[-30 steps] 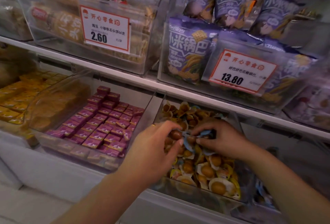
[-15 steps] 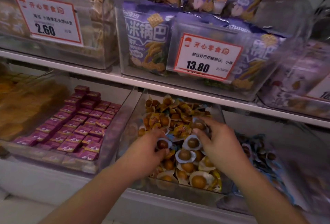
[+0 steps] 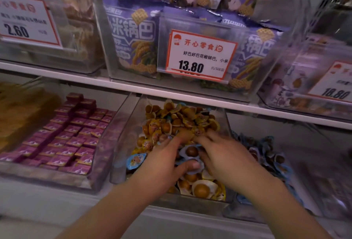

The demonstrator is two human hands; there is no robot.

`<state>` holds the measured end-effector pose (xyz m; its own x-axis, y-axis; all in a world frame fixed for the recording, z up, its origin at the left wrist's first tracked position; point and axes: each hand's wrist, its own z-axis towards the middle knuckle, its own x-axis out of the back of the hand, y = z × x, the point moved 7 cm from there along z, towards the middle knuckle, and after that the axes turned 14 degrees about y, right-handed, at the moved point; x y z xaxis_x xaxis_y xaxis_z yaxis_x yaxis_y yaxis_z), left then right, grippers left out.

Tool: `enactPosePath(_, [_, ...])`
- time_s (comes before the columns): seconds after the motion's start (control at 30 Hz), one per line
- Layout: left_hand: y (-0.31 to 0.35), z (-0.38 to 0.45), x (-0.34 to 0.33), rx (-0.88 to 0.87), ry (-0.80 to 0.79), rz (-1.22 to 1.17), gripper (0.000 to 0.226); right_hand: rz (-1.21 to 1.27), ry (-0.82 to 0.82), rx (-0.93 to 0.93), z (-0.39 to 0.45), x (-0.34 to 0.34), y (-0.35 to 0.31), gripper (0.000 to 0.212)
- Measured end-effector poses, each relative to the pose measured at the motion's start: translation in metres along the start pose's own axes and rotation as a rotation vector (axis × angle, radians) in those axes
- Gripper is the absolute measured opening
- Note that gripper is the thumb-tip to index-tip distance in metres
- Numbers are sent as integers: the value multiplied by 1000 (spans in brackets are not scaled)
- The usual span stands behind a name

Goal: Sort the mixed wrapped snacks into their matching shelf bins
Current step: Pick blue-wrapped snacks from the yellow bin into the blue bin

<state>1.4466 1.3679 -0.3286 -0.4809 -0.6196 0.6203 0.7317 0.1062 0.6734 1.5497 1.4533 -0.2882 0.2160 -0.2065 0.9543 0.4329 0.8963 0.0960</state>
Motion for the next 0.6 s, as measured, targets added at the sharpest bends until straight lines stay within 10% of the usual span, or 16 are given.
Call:
enactPosePath(0.17, [4,-2,-5,-7,-75,-74,57,164,-40,-48,6,0,4,41])
enactPosePath(0.37, [-1,6,9,72,55,-184,12,374,240,-217,8,22,18,34])
enactPosePath(0.6, [-3,-4,-2,82,-153,-97,41,520,475,-343,-2,39,25,31])
